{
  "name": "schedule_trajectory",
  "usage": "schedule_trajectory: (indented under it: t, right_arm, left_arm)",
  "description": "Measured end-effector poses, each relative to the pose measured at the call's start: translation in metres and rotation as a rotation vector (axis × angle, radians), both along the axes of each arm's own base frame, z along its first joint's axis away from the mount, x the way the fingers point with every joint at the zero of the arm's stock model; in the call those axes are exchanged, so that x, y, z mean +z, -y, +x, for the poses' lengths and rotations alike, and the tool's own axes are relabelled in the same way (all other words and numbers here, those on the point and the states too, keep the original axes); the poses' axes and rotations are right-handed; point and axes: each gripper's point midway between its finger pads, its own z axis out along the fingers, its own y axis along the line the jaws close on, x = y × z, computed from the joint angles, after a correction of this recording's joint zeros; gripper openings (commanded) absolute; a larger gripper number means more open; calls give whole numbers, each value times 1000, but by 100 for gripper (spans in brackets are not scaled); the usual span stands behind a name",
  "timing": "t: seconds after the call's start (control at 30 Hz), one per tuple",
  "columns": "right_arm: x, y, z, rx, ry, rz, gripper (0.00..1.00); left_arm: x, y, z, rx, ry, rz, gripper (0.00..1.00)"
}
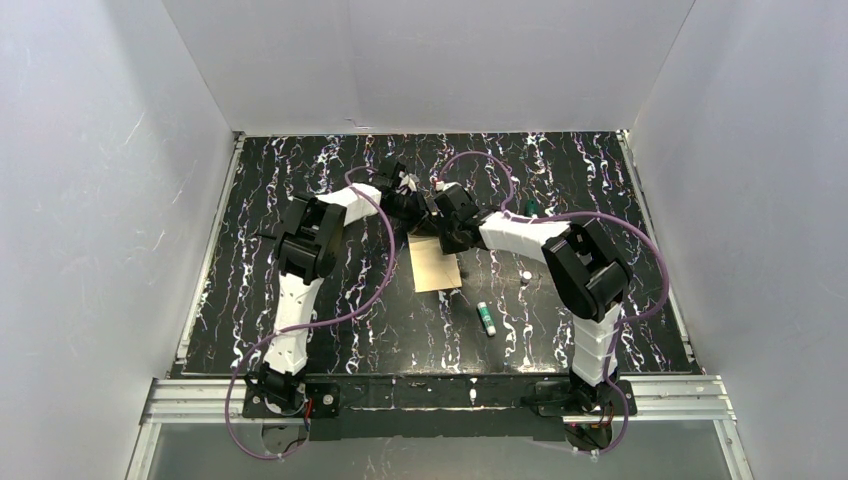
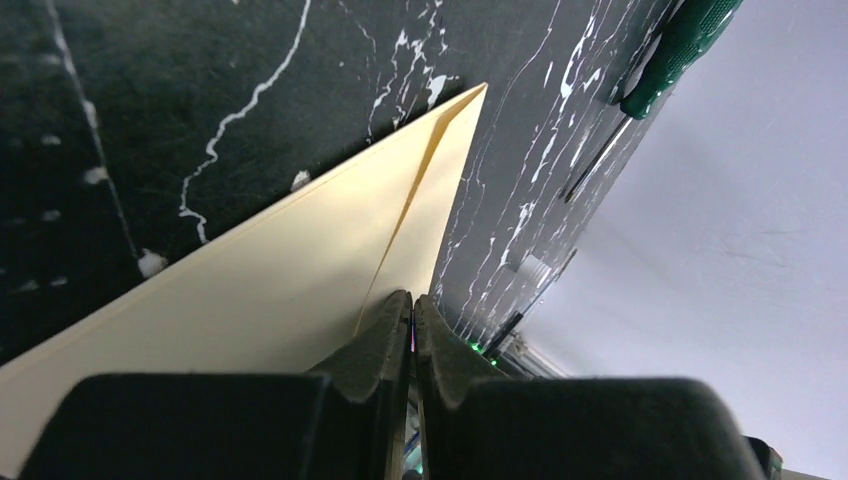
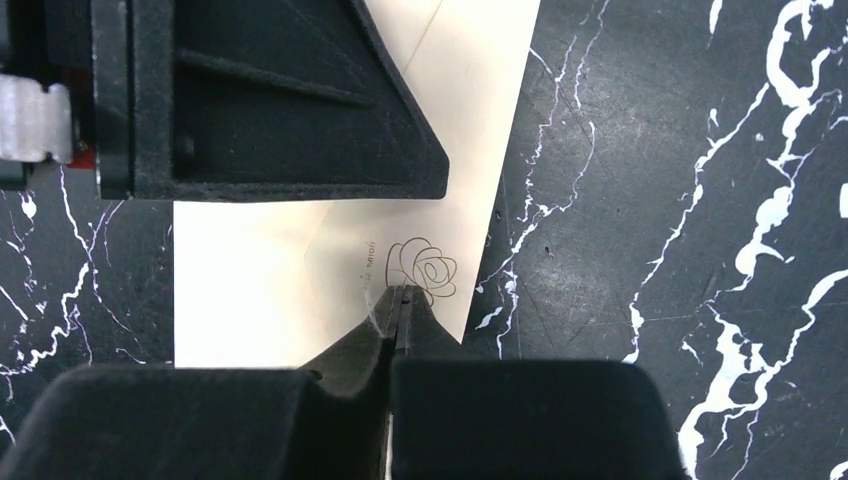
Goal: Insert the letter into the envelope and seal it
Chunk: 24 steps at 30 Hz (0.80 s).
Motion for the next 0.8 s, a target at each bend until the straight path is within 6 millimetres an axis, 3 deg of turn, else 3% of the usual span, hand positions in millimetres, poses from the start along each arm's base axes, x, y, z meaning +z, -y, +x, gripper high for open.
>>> schedule_trajectory:
  t: [0.23, 0.63, 0.8]
  right_arm:
    - [3, -3, 2, 101, 36, -26, 15]
    - [5, -34, 20, 210, 131, -94, 24]
    - [5, -41, 14, 235, 170, -145, 27]
  left_arm:
    - [-3, -10, -4, -18, -12, -3, 0]
    - [-4, -24, -9, 10, -87, -91, 0]
    - [-4, -26, -8, 17, -72, -114, 0]
